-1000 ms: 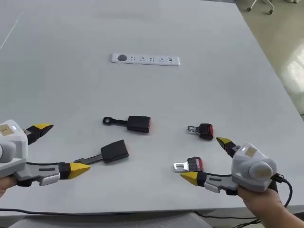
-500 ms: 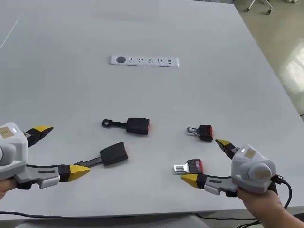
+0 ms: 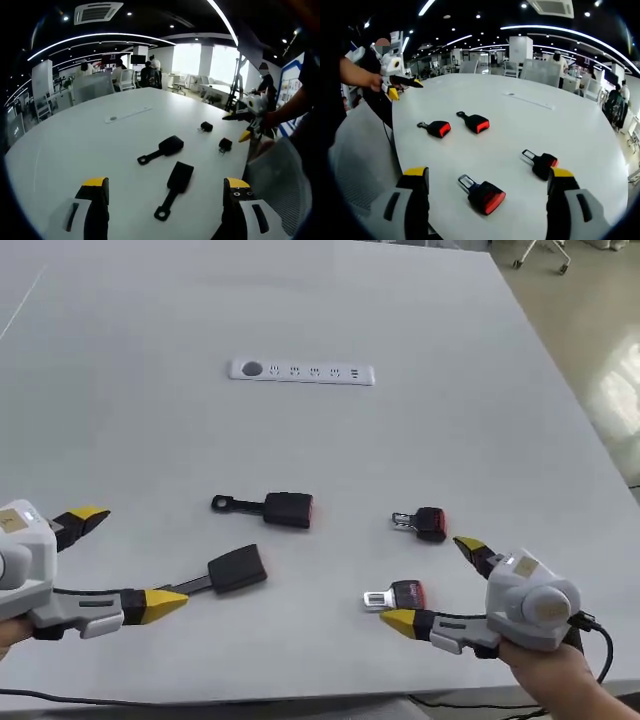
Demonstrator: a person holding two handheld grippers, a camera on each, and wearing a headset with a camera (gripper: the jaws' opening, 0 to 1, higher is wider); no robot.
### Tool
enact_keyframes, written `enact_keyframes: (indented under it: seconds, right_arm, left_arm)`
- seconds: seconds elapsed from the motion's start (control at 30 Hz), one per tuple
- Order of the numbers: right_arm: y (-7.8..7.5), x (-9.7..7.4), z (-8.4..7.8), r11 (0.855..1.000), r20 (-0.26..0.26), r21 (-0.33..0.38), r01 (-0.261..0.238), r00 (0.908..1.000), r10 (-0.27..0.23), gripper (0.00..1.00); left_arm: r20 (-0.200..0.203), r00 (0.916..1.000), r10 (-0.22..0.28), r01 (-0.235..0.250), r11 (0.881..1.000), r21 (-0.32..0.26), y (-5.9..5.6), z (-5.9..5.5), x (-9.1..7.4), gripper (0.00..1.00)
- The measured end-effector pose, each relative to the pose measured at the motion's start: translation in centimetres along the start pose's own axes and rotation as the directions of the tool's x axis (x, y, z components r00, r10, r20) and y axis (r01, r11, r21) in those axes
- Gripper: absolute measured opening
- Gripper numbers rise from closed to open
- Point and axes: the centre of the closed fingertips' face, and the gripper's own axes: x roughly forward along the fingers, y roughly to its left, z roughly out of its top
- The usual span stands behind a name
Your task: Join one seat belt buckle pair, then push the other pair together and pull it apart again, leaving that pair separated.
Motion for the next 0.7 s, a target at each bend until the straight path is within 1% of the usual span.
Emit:
enact_keyframes:
  seconds: [0.23,0.37,0.5,0.63,0.7]
  right_arm:
    - [-0.22,0.09,0.29,1.0,0.004,-0.001,0.003,1.0,-0.003,1.0]
    - [-0.28,0.12,0.16,1.0,0.002,0.004,0.004,1.0,-0.004,1.0]
    - [-0.28,0.16,-0.01,1.0,-0.004,0.001,0.0,1.0,0.0,1.0]
    - [-0.37,0.11,0.0,1.0,-0.005,-0.004,-0.002,1.0,0.002,1.0]
    - [-0.42,0.02,-0.02,1.0,-0.004,-0.007,-0.003,1.0,0.003,1.0]
  left_arm:
    - [0.002,1.0,0.001,-0.001,1.0,-0.002,0.13,0.17,0.1,0.97]
    - [0.002,1.0,0.003,-0.003,1.0,-0.003,0.18,0.19,0.19,0.97]
    - [-0.005,1.0,-0.004,0.004,1.0,0.005,0.01,0.12,0.34,0.97]
    - [-0.002,1.0,-0.009,0.009,1.0,0.003,-0.13,0.22,0.53,0.97]
    - [-0.01,0.9998,-0.015,0.015,1.0,0.012,-0.32,0.11,0.67,0.97]
